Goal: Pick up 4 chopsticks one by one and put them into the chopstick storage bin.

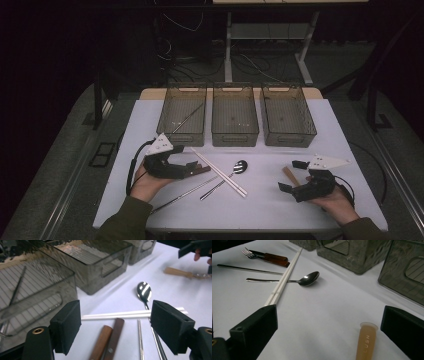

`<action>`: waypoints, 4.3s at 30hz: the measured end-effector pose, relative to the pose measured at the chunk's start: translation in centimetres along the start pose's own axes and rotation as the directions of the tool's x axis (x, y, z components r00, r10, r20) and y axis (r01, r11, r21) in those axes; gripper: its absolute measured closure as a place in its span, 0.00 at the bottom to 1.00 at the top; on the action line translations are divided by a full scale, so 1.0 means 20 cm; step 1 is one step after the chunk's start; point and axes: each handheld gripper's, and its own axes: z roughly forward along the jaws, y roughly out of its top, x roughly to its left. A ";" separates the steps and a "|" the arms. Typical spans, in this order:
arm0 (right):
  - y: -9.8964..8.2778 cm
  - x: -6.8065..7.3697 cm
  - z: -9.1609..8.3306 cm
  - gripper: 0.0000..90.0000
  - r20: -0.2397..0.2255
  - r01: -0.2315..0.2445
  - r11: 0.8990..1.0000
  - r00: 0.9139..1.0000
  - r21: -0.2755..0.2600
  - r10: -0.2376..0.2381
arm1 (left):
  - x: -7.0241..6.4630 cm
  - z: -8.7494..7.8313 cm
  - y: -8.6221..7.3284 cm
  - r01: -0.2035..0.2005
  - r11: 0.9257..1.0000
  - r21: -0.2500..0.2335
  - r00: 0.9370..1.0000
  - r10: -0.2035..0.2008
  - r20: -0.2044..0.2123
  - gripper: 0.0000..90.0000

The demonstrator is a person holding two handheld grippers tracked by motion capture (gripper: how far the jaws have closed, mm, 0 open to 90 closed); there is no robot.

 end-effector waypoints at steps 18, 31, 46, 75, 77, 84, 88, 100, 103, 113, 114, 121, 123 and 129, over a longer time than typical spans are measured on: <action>-0.02 0.02 -0.01 0.01 0.014 -0.003 1.000 1.000 0.006 0.003 | -0.09 -0.07 -0.17 -0.001 0.998 0.070 0.999 -0.003 0.054 0.53; -0.02 0.04 0.00 0.01 0.015 -0.001 1.000 1.000 0.008 0.001 | -0.13 -0.09 -0.25 0.005 0.986 0.166 0.998 -0.014 0.057 0.75; -0.02 0.05 -0.01 0.01 0.016 0.003 1.000 1.000 0.009 -0.003 | -0.12 -0.07 -0.29 -0.020 0.955 0.297 0.998 0.004 0.055 0.84; -0.02 0.05 -0.01 0.01 0.018 0.011 1.000 1.000 0.005 -0.011 | -0.13 -0.05 -0.30 -0.046 0.933 0.356 0.998 0.027 0.058 0.94; -0.02 0.05 -0.01 0.01 0.017 0.011 1.000 1.000 0.003 -0.011 | -0.13 -0.05 -0.30 -0.048 0.933 0.356 0.998 0.028 0.060 0.94; -0.02 0.05 -0.01 0.01 0.019 0.009 1.000 1.000 0.000 -0.009 | -0.13 -0.05 -0.29 -0.046 0.934 0.355 0.998 0.028 0.055 0.94; -0.02 0.05 -0.01 0.01 0.020 0.004 1.000 1.000 0.000 -0.004 | -0.12 -0.06 -0.29 -0.045 0.939 0.341 0.997 0.022 0.068 0.94; -0.02 0.04 -0.01 0.01 0.020 0.004 1.000 1.000 -0.002 -0.004 | -0.12 -0.08 -0.26 -0.025 0.955 0.297 0.997 0.002 0.075 0.94; -0.02 0.04 -0.01 0.01 0.020 0.003 1.000 1.000 -0.003 -0.003 | -0.12 -0.09 -0.25 -0.007 0.961 0.278 0.997 -0.014 0.075 0.94; -0.02 0.04 -0.01 0.01 0.022 0.002 1.000 1.000 -0.003 -0.002 | -0.10 -0.11 -0.21 0.037 0.970 0.239 0.996 -0.056 0.074 0.94; -0.02 0.04 -0.01 0.01 0.021 0.004 1.000 1.000 -0.003 -0.004 | -0.10 -0.11 -0.21 0.052 0.972 0.230 0.995 -0.070 0.071 0.94; -0.02 0.04 -0.01 0.01 0.018 -0.007 1.000 1.000 -0.005 0.007 | -0.09 -0.11 -0.19 0.062 0.973 0.221 0.994 -0.079 0.070 0.94; -0.02 0.03 -0.01 0.01 0.013 -0.012 1.000 1.000 -0.005 0.013 | -0.08 -0.11 -0.18 0.061 0.973 0.223 0.994 -0.080 0.076 0.94; -0.02 0.03 -0.02 0.01 0.010 -0.024 1.000 1.000 -0.011 0.024 | -0.05 -0.13 -0.14 0.070 0.977 0.200 0.993 -0.088 0.082 0.94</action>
